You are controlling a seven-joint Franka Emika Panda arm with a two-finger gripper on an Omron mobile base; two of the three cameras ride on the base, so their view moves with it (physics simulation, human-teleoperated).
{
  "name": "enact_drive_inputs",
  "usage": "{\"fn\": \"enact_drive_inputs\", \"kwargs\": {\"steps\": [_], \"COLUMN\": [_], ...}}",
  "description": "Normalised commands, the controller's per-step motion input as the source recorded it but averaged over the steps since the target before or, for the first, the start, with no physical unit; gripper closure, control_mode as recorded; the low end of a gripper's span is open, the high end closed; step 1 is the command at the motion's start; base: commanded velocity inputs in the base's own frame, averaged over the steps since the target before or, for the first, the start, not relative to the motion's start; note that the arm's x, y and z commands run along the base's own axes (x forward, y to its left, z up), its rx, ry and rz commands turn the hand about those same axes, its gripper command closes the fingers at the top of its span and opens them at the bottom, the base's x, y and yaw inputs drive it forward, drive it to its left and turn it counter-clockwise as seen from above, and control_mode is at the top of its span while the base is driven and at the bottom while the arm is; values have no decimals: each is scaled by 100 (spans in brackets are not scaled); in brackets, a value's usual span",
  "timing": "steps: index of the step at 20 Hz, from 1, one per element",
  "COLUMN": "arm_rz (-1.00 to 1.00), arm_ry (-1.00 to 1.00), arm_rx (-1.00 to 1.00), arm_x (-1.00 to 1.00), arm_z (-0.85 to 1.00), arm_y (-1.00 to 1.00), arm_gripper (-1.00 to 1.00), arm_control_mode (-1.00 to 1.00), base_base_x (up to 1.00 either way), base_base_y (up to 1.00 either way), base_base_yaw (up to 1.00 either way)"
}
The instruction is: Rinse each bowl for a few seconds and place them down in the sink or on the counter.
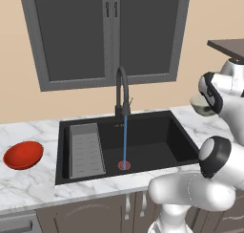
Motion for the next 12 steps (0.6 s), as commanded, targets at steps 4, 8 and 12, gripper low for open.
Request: {"fn": "enact_drive_inputs", "kwargs": {"steps": [4,8,12], "arm_rz": [19,13,11], "arm_ry": [0,0,0], "arm_rx": [2,6,6], "arm_x": [-2,0,0], "arm_z": [-11,-19,-9], "arm_y": [27,37,31], "arm_gripper": [100,100,100], "arm_control_mode": [-100,-100,-100], "base_base_x": [0,0,0], "base_base_y": [0,0,0], "base_base_yaw": [0,0,0]}}
